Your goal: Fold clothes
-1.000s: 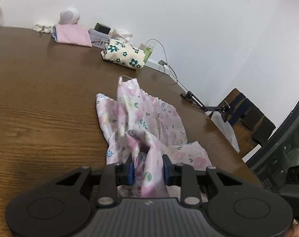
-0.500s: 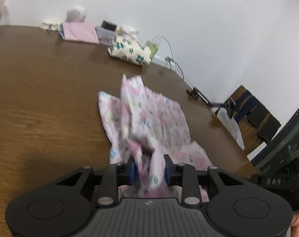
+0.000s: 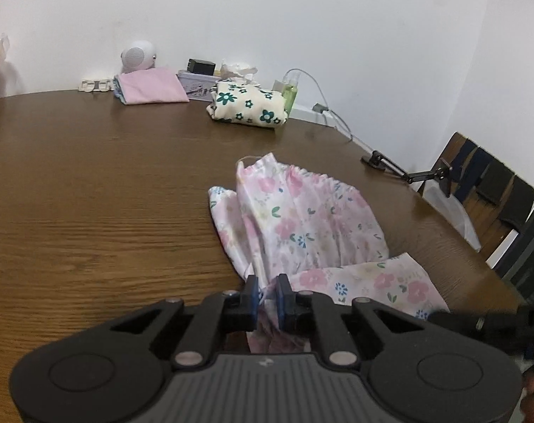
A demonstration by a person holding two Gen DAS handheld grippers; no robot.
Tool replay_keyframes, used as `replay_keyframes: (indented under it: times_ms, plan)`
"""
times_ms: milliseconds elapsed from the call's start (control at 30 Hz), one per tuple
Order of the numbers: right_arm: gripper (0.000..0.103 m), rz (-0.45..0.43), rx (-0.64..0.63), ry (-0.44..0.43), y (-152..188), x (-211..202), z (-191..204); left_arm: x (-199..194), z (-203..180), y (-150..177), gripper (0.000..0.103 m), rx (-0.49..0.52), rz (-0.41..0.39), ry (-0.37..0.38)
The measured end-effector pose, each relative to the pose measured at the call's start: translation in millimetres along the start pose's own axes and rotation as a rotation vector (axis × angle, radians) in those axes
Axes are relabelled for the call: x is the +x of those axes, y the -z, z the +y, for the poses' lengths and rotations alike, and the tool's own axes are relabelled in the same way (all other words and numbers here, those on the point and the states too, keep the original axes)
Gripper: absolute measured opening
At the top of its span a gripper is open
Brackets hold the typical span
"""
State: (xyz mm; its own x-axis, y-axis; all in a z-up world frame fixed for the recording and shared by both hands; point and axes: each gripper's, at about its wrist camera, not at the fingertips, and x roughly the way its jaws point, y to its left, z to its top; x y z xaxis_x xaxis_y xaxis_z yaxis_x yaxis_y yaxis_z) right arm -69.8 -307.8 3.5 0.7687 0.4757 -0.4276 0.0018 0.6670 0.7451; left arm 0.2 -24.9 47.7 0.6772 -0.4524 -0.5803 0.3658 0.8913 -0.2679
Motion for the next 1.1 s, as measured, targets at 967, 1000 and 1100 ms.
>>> replay_keyframes:
  times_ms: [967, 1000, 1100]
  plan:
    - [0.005, -0.005, -0.558, 0.243, 12.6, 23.5, 63.6, -11.3, -41.4, 15.5, 0.02, 0.286, 0.046, 0.116]
    - [0.005, -0.005, -0.551, 0.245, 11.5, 21.6, 63.0, -10.7, -40.7, 14.4, 0.021, 0.289, 0.048, 0.119]
    - [0.023, -0.059, -0.657, 0.216, 10.7, 2.6, 73.9, -23.6, -32.6, 5.7, 0.023, 0.288, 0.01, 0.141]
